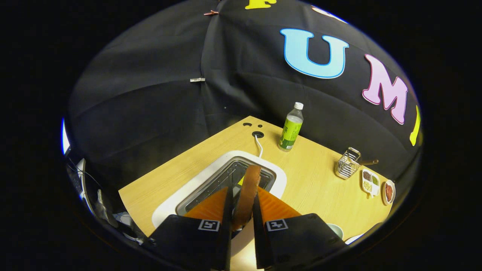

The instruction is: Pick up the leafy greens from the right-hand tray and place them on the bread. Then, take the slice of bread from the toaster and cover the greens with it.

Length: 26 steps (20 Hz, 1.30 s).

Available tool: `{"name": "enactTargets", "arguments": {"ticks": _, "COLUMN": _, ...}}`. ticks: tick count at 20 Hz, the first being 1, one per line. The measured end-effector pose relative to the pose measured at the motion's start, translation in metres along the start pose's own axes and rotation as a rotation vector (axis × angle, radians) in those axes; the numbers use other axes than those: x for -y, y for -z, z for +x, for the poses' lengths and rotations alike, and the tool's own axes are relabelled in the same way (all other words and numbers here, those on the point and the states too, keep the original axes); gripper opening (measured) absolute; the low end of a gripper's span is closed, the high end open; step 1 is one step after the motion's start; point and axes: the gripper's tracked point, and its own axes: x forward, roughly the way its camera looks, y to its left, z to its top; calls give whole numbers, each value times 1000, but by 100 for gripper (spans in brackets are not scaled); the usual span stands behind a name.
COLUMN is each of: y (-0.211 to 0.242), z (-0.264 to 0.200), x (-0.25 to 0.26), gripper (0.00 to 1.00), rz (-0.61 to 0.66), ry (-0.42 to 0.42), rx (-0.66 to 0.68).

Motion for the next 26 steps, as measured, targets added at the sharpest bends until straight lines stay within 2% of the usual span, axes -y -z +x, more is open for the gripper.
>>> {"name": "enactTargets", "arguments": {"ticks": 1, "y": -1, "z": 0, "x": 0, "gripper": 30, "rz": 9, "ry": -3, "rx": -5}}
{"name": "enactTargets", "arguments": {"ticks": 2, "y": 0, "z": 0, "x": 0, "gripper": 24, "rz": 19, "ry": -5, "rx": -9}}
{"name": "enactTargets", "arguments": {"ticks": 4, "y": 0, "z": -1, "x": 0, "gripper": 20, "rz": 41, "ry": -12, "rx": -16}}
{"name": "enactTargets", "arguments": {"ticks": 12, "y": -18, "z": -19, "x": -1, "gripper": 16, "rz": 103, "ry": -76, "rx": -2}}
{"name": "enactTargets", "arguments": {"ticks": 18, "y": -39, "z": -39, "x": 4, "gripper": 11, "rz": 98, "ry": -124, "rx": 35}}
{"name": "enactTargets", "arguments": {"ticks": 23, "y": -59, "z": -59, "x": 22, "gripper": 11, "rz": 136, "ry": -115, "rx": 72}}
{"name": "enactTargets", "arguments": {"ticks": 26, "y": -66, "z": -67, "x": 42, "gripper": 11, "rz": 151, "ry": -78, "rx": 85}}
